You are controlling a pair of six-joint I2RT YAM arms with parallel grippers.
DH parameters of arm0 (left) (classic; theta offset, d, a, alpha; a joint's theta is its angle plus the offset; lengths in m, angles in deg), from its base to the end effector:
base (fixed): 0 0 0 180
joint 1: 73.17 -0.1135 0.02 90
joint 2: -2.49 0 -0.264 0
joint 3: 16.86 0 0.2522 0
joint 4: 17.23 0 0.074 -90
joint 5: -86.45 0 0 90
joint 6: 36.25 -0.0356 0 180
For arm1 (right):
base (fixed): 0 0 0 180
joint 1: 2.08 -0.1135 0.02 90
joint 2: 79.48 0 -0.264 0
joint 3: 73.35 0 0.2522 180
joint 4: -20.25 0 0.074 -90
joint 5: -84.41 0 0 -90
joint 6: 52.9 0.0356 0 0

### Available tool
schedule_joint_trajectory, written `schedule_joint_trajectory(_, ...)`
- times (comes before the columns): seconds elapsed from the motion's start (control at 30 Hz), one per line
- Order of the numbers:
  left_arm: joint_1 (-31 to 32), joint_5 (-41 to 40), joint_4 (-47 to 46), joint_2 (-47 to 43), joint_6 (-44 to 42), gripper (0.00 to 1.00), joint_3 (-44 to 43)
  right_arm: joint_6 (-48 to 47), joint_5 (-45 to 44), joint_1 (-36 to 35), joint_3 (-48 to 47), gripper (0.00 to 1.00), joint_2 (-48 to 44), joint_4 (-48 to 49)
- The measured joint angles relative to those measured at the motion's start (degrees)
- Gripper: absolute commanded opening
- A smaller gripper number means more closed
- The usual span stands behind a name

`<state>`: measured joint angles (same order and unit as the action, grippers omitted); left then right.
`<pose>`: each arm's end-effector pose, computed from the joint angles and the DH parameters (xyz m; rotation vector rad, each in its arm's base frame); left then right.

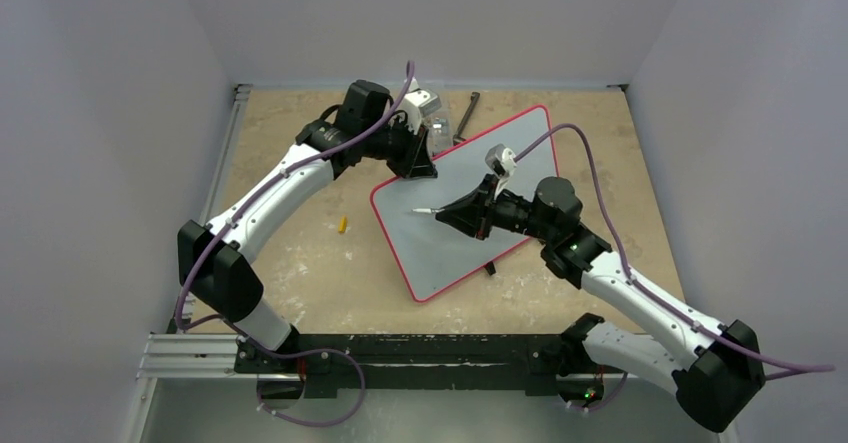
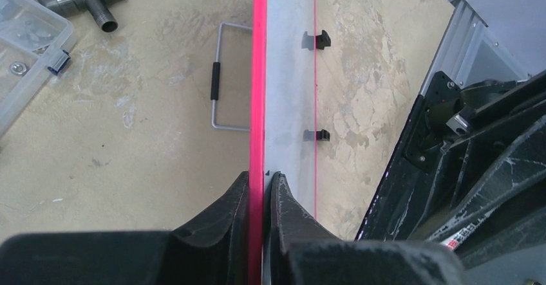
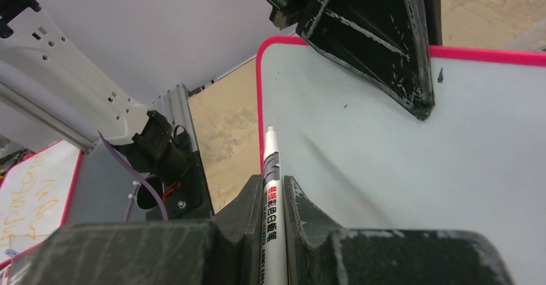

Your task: Write a sentence on the whiteboard

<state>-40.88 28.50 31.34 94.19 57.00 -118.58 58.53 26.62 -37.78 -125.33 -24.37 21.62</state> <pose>0.2923 -0.2070 0.3563 0.8749 2.1227 -0.9565 0.1716 0.1466 0.3131 -0.6729 1.6025 1.2005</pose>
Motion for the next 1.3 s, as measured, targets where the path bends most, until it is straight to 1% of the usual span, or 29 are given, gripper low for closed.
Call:
schedule_joint_trajectory(0.2, 0.52, -1.42, 0.04, -0.02, 0.9, 0.0, -0.02, -2.14, -2.82, -3.21, -2.99, 0.0, 3.56, 1.18)
schedule_joint_trajectory(0.47, 3.48, -5.33, -0.5, -0.68, 1.84, 0.0, -0.22, -4.5, -6.47, -5.7, -4.94, 0.0, 6.43, 1.22)
schedule_joint_trajectory(1.3, 4.22, -6.75, -0.66, -0.9, 1.95, 0.0, -0.26, -6.1, -10.6, -6.67, -4.87, 0.0, 6.71, 1.22)
